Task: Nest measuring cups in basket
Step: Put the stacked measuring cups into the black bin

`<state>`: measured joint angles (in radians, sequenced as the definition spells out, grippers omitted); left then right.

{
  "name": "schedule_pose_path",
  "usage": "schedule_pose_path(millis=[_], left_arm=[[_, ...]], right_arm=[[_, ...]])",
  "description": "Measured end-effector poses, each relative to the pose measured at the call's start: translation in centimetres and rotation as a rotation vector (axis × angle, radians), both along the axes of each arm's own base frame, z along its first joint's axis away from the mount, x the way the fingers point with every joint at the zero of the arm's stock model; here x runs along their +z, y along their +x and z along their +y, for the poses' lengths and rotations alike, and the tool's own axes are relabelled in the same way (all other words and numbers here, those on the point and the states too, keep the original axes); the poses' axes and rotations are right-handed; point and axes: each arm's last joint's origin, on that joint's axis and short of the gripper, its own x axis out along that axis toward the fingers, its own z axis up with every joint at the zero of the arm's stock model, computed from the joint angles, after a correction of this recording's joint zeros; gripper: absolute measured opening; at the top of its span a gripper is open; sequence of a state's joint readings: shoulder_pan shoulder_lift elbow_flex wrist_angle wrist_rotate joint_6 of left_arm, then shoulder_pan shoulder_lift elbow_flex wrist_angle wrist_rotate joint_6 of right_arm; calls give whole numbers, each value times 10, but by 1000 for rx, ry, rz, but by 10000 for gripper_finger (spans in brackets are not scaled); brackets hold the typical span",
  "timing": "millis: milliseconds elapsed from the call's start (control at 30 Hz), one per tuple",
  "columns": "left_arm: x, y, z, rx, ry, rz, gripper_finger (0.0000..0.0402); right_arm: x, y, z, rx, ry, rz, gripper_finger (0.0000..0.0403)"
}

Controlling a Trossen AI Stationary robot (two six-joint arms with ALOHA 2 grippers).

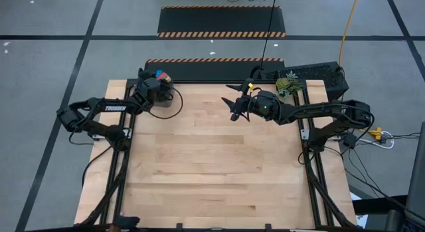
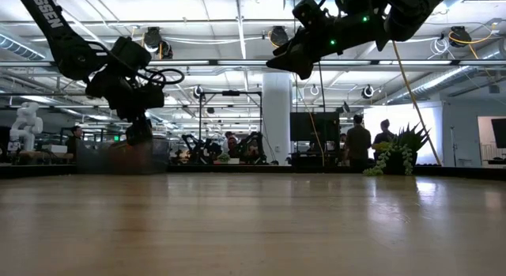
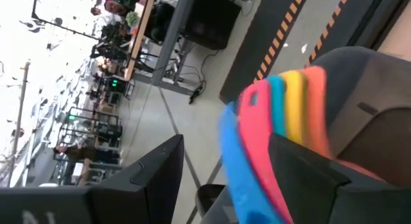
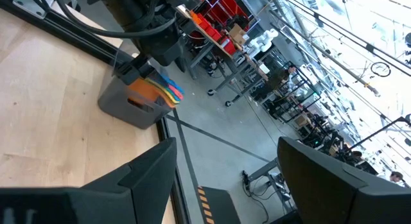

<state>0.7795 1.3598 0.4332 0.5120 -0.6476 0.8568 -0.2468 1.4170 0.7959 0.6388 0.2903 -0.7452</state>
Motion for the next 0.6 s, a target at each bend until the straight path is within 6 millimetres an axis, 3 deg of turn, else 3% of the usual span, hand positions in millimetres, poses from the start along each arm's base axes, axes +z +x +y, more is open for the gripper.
schedule_pose_path(millis=[600], left_arm=[[-2, 3, -3, -48, -27, -20, 230]], right_arm=[[0, 0, 0, 0, -3, 2, 265]])
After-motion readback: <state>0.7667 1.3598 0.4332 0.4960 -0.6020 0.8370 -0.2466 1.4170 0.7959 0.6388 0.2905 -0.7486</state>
